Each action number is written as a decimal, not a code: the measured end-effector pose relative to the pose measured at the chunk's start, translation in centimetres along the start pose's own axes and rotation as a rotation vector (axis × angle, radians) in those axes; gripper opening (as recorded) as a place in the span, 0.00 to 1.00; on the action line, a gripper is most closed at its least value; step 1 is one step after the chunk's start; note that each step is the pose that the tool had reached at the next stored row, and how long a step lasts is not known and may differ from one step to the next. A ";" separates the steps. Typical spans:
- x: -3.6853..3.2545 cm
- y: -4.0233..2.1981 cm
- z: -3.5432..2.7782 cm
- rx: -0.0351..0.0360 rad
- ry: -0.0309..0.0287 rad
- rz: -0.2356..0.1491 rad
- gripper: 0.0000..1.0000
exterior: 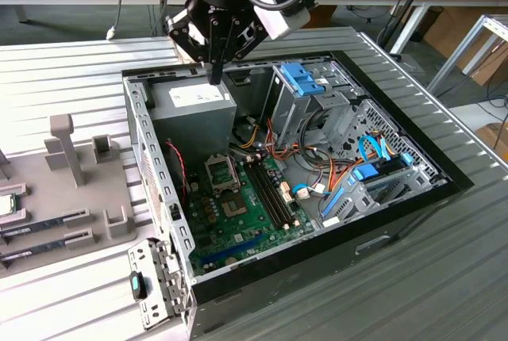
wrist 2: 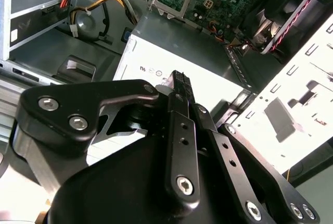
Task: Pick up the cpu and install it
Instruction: 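Reach for the cpu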
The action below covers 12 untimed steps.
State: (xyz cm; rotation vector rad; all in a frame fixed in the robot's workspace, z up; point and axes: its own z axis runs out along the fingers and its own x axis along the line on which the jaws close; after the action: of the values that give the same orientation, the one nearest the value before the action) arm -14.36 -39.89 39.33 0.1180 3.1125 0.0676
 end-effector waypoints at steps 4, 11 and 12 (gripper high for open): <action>0.09 -0.01 0.00 0.0000 0.0000 0.000 0.11; 0.28 -0.02 -0.01 0.0000 0.0000 0.000 0.11; 0.32 -0.03 -0.01 0.0000 0.0000 0.000 0.11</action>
State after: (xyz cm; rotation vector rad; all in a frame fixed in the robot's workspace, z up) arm -14.68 -39.89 39.33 0.1180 3.1125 0.0677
